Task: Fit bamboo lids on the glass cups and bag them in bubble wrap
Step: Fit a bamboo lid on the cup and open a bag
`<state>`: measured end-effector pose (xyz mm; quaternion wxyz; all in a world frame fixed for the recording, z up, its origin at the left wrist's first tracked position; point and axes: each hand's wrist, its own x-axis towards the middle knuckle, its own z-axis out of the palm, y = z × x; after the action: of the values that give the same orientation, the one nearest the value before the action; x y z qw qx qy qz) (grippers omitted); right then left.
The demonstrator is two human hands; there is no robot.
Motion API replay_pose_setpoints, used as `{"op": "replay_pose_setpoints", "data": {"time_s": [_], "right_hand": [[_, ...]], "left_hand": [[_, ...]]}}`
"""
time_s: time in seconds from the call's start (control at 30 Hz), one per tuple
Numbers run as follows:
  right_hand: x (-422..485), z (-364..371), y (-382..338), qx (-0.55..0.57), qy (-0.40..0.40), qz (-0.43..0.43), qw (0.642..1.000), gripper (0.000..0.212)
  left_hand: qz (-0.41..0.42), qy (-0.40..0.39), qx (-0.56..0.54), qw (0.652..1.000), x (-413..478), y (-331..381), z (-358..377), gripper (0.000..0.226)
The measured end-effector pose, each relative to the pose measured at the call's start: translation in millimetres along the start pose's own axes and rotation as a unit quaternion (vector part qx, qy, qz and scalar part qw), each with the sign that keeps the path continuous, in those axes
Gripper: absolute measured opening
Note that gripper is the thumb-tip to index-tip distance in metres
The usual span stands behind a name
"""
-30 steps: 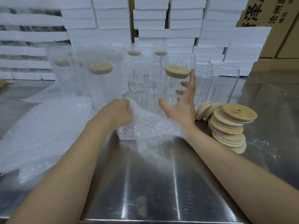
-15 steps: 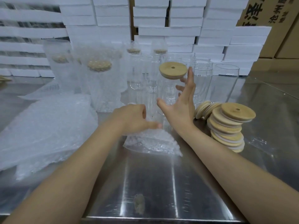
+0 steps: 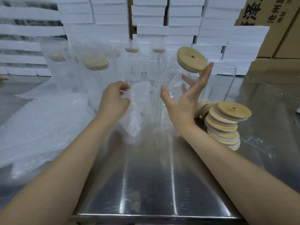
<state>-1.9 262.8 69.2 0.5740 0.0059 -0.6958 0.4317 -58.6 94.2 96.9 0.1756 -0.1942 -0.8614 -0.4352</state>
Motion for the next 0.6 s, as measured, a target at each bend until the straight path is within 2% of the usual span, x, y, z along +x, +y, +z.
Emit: {"op": "replay_pose_setpoints", "data": {"time_s": [0.03, 0.07, 0.1, 0.17, 0.23, 0.3, 0.4, 0.43, 0.5, 0.57, 0.6], "right_hand": [[-1, 1, 2, -0.006, -0.006, -0.001, 1.000, 0.111], [-1, 1, 3, -0.011, -0.012, -0.003, 1.000, 0.112], [-2, 1, 5, -0.015, -0.017, -0.005, 1.000, 0.112], [-4, 2, 6, -0.021, -0.023, -0.009, 0.999, 0.111], [-4, 1, 8, -0.023, -0.028, -0.011, 0.999, 0.111], [-4, 1, 8, -0.018, -0.033, -0.005, 0.999, 0.111], [-5, 0, 9, -0.011, -0.039, 0.001, 0.999, 0.112], [-5, 0, 10, -0.010, -0.043, 0.000, 0.999, 0.112], [-6, 0, 9, -0.010, -0.050, 0.000, 0.999, 0.112], [-7, 0, 8, -0.011, -0.053, 0.001, 0.999, 0.112], [-7, 0, 8, -0.010, -0.054, 0.002, 0.998, 0.112]], "left_hand": [[0.042, 0.022, 0.069, 0.996, -2, -2, 2, 0.049], [0.084, 0.047, 0.079, 0.992, -4, -1, 2, 0.056], [0.116, 0.058, 0.054, 0.990, -5, 2, 0, 0.055], [0.142, 0.021, 0.013, 0.990, -5, 8, 0, 0.037], [0.111, -0.055, 0.112, 0.986, -4, 8, 4, 0.020], [0.056, -0.123, 0.244, 0.960, -4, -1, 9, 0.022], [-0.017, -0.248, 0.291, 0.924, -5, -13, 10, 0.064], [-0.022, -0.265, 0.289, 0.920, -4, -15, 9, 0.069], [0.003, -0.218, 0.242, 0.945, -1, -17, 8, 0.061], [0.040, -0.090, 0.142, 0.985, -1, -14, 7, 0.046], [0.050, -0.030, 0.092, 0.994, -1, -12, 6, 0.037]]}}
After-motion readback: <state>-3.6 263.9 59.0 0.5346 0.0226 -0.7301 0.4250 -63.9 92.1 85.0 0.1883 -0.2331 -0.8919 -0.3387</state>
